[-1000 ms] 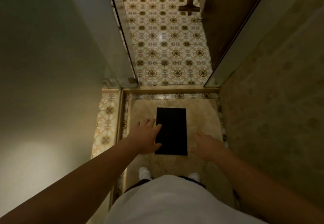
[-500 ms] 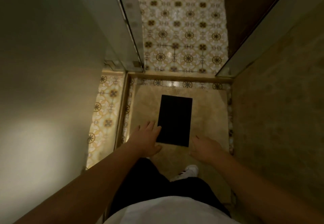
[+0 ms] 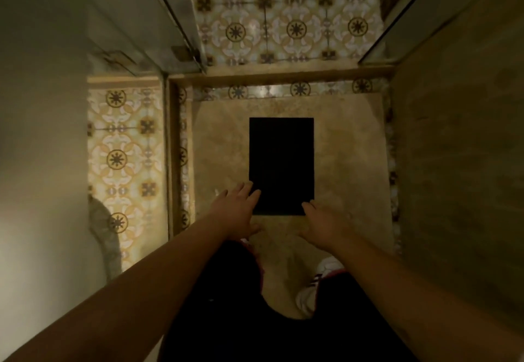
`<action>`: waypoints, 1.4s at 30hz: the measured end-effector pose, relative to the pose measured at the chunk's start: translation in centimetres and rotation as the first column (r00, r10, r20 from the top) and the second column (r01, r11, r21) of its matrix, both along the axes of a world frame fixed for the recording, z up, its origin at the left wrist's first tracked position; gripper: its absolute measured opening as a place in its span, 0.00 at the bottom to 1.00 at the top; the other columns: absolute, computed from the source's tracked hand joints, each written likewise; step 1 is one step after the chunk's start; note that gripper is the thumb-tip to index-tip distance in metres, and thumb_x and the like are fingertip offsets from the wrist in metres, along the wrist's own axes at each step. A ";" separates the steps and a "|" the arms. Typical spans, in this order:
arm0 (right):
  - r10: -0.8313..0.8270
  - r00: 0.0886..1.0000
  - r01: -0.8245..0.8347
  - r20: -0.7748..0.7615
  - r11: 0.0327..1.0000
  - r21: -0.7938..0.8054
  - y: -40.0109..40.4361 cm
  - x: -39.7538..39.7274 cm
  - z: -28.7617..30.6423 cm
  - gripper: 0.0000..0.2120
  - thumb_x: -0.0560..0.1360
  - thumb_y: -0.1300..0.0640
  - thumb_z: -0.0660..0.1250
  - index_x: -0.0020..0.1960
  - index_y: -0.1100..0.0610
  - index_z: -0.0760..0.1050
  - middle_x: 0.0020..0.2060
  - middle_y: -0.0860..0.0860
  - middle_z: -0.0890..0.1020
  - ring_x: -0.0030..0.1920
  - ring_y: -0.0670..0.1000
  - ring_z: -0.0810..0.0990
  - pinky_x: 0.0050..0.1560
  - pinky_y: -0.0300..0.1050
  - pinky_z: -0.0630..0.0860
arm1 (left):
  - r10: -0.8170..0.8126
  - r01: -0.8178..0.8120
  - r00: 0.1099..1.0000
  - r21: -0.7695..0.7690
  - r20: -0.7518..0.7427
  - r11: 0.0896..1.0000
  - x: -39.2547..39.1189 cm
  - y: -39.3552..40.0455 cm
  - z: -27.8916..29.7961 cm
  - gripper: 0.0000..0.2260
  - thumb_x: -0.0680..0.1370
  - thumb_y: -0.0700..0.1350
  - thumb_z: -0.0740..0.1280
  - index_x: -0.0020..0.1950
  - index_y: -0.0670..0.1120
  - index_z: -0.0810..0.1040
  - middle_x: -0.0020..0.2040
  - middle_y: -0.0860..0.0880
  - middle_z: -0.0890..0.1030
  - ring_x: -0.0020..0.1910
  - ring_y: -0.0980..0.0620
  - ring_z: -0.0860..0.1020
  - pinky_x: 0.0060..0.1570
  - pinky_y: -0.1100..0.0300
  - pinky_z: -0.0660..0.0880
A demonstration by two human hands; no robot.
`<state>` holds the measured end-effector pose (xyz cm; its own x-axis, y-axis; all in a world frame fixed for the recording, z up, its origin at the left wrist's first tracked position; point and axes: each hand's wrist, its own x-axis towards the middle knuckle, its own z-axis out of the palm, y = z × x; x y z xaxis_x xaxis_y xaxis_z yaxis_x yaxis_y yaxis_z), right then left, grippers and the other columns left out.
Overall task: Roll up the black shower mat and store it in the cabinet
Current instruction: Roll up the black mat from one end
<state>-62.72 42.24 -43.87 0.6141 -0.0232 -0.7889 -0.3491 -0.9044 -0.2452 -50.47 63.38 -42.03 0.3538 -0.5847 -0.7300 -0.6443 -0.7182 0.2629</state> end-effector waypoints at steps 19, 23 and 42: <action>0.172 0.977 -0.150 0.126 0.974 -0.167 0.0 -0.7 -44.2 0.59 0.60 0.33 0.73 0.76 0.46 0.38 0.77 0.52 0.39 0.76 0.57 0.43 0.71 0.60 0.53 | -0.289 0.301 0.945 -0.063 0.155 0.952 -2.4 1.2 -47.9 0.59 0.64 0.77 0.59 0.75 0.40 0.33 0.77 0.41 0.35 0.76 0.43 0.36 0.73 0.44 0.42; 0.231 0.965 -0.205 0.125 0.960 -0.191 0.7 -2.5 -46.4 0.61 0.59 0.33 0.74 0.75 0.45 0.34 0.77 0.52 0.36 0.76 0.57 0.40 0.72 0.61 0.50 | -0.281 0.302 0.933 -0.063 0.226 0.951 -4.4 2.0 -49.9 0.58 0.66 0.73 0.63 0.75 0.39 0.34 0.77 0.38 0.36 0.76 0.39 0.37 0.73 0.41 0.44; 0.197 0.905 -0.150 0.376 0.977 -0.153 -2.0 -0.4 -45.0 0.16 0.70 0.50 0.71 0.56 0.52 0.75 0.59 0.54 0.74 0.57 0.56 0.71 0.50 0.52 0.72 | -0.358 0.457 0.870 -0.283 0.339 0.843 -3.0 1.8 -47.1 0.21 0.71 0.43 0.68 0.64 0.52 0.75 0.59 0.43 0.77 0.59 0.38 0.72 0.54 0.44 0.72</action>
